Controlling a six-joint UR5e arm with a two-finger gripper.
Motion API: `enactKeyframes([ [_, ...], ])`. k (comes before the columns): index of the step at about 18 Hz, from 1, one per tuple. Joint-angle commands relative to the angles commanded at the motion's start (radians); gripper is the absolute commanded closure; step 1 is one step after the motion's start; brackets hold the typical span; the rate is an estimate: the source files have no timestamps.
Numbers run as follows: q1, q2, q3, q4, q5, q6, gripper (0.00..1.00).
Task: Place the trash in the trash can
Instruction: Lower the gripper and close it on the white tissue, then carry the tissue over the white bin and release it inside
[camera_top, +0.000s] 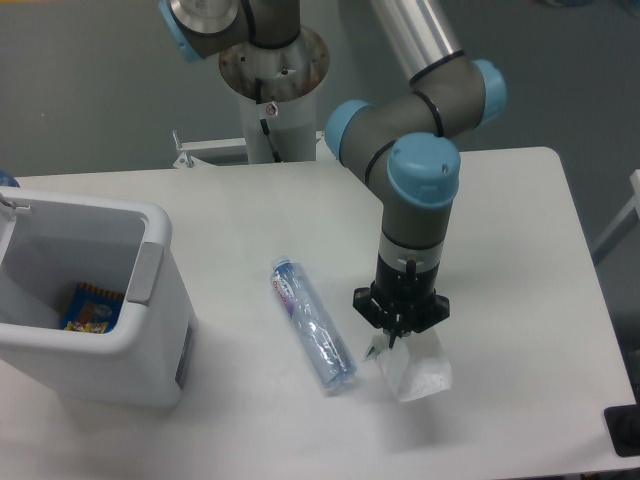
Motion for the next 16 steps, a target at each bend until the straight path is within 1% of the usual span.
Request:
enactKeyframes([
  [3, -0.029, 0.045, 0.000, 0.000, -0.008, -0.038, 1.00],
  [5, -0.051, 0.072, 0.012, 0.000, -0.009, -0.061, 1.00],
  [9, -0.072, 0.147, 0.023, 0.000, -0.058, -0.104, 1.00],
  [13, -0.129, 0.209, 0.028, 0.000, -0.063, -0.135, 1.00],
  [16, -0.175, 0.242, 0.035, 0.000, -0.061, -0.161, 1.00],
])
